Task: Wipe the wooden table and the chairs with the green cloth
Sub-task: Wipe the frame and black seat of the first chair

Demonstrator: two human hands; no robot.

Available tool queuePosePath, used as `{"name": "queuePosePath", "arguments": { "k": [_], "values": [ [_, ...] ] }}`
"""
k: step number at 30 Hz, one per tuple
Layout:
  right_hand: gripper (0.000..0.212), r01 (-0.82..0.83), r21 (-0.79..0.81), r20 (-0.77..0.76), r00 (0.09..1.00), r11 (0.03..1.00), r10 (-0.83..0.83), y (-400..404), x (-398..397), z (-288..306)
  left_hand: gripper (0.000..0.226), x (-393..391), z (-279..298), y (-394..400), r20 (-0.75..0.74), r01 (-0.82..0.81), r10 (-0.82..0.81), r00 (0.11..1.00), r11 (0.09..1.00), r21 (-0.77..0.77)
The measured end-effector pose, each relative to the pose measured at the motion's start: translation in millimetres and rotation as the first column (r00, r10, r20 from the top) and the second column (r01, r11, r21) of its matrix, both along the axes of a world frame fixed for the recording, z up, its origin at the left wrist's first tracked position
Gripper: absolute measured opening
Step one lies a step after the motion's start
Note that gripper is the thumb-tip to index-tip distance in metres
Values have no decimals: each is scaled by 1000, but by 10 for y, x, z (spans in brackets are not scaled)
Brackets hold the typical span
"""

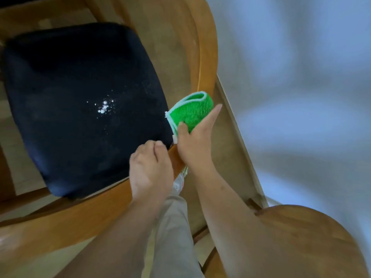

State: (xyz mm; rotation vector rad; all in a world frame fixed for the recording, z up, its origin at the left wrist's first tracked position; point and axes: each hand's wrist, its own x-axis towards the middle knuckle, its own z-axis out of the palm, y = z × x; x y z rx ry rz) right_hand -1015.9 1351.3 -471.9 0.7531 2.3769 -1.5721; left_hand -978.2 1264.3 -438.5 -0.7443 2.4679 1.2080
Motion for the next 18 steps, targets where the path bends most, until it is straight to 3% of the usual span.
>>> {"name": "queuePosePath", "arguments": {
  "k": [3, 10, 15, 18],
  "values": [
    [84, 154, -230, 54, 988, 961, -145, 76, -17, -93, 32, -260, 31, 366, -4, -168, 170, 985, 974, 152],
    [72, 71, -57, -24, 997, 996, -72, 265, -418, -122, 30, -426, -107, 581, -45, -215, 220, 975, 973, 83],
    [33, 72, -165, -142, 985, 984, -96, 364, -694, -20, 40, -505, -157, 671, 55, -205, 206, 977, 978, -19],
    [48, 139, -293, -8, 989, 946, -148, 490, -1131, 198, 44, -653, -188, 762, 102, -228, 227, 969, 974, -1]
  ]
}}
